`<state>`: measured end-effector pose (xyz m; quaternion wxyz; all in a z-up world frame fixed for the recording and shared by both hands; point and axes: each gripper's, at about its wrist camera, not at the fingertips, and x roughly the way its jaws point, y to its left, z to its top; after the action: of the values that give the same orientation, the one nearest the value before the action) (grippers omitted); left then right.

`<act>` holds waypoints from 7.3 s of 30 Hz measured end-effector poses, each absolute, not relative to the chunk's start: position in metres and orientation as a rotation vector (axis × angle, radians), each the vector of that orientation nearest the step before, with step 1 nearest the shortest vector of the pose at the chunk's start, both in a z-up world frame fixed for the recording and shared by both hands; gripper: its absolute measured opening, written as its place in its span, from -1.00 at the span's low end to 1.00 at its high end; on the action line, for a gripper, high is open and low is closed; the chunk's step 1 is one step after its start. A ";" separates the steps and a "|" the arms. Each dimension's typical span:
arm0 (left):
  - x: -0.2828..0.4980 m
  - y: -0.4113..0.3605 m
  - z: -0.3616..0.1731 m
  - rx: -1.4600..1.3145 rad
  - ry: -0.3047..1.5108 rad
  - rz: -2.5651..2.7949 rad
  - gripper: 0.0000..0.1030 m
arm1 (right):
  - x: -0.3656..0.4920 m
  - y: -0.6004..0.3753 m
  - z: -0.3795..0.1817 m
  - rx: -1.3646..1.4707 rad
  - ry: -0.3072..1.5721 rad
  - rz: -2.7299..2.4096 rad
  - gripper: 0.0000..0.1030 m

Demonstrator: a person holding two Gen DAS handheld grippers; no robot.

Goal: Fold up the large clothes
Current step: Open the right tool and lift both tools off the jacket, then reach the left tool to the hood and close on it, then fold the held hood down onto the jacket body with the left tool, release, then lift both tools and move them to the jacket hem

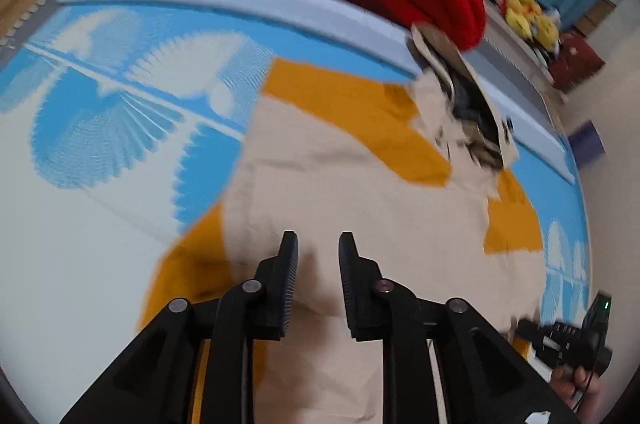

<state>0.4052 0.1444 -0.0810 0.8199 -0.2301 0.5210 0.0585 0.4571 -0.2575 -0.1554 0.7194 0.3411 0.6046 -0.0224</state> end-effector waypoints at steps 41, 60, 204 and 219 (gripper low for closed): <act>0.418 0.031 0.035 -0.094 0.852 0.088 0.03 | 0.419 -0.270 0.022 0.097 0.849 -0.022 -0.56; 0.677 0.046 -0.053 -0.223 1.085 0.056 -0.52 | 0.445 -0.288 -0.012 0.152 0.957 -0.025 -0.79; 0.372 0.075 0.029 -0.184 0.952 -0.106 -0.67 | 0.350 -0.207 0.085 0.125 0.603 0.146 -0.44; 0.150 0.226 0.011 -0.352 0.928 0.015 -0.88 | 0.101 -0.350 0.063 0.218 0.648 0.022 -0.56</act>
<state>0.1505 0.2262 0.0110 0.8794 -0.1688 0.4452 0.0073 0.1011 -0.3502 0.0634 0.9421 0.1069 0.3176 0.0110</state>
